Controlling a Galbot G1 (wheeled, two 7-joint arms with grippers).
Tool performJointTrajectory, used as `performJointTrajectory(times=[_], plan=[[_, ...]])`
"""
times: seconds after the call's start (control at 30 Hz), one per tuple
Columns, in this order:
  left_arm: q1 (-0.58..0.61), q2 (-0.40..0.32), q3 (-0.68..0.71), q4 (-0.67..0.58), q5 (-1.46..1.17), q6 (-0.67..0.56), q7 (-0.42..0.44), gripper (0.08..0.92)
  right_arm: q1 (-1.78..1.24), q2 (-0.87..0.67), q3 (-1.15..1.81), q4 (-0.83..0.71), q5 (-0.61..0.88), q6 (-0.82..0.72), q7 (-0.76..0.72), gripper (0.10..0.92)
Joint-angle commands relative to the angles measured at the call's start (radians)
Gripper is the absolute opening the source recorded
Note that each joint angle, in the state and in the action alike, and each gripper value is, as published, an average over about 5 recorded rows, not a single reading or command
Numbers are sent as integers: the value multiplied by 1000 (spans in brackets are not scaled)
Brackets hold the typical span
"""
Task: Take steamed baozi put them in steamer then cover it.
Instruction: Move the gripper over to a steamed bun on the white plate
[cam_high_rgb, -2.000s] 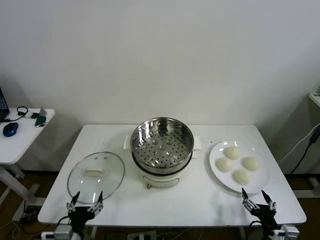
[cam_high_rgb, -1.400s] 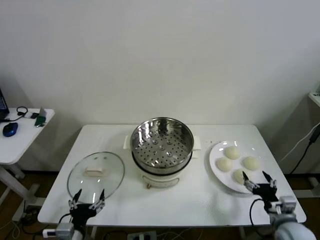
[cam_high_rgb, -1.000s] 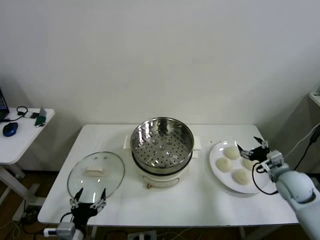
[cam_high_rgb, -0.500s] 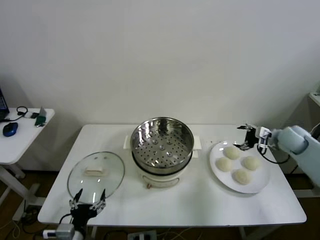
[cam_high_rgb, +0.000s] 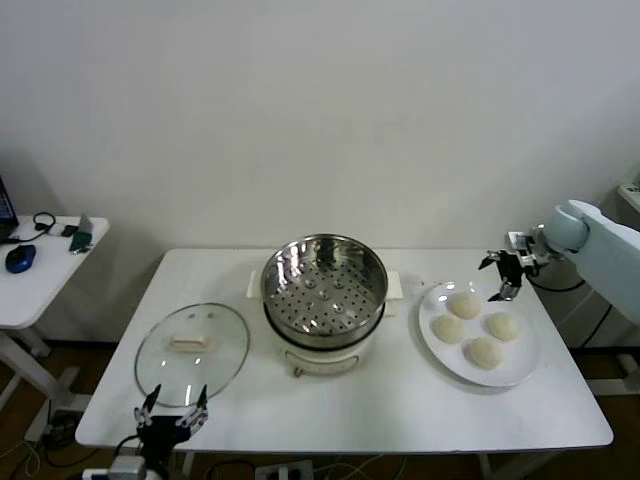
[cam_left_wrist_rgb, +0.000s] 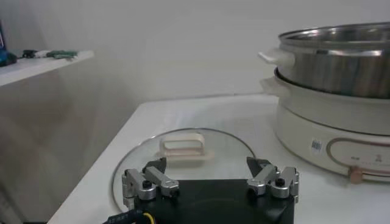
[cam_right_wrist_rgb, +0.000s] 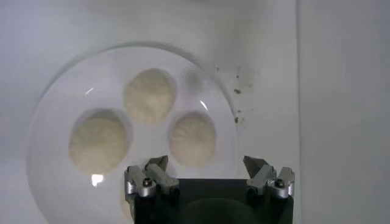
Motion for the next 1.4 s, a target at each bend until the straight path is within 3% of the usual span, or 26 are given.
performJointTrajectory(times=[0.03, 0.7, 1.13, 1.4], plan=[[2, -1, -1, 1, 1, -1, 0, 823, -21, 137, -9, -203, -60, 53, -68, 823], [-8, -5, 11, 30, 7, 1, -1, 823, -110, 277, 168, -391, -231, 135, 13, 823], [-6, -3, 10, 42, -1, -9, -5, 823, -104, 296, 181, -427, -240, 130, 11, 820], [-10, -4, 12, 39, -1, -5, -6, 823, -104, 292, 177, -420, -241, 129, -2, 701]])
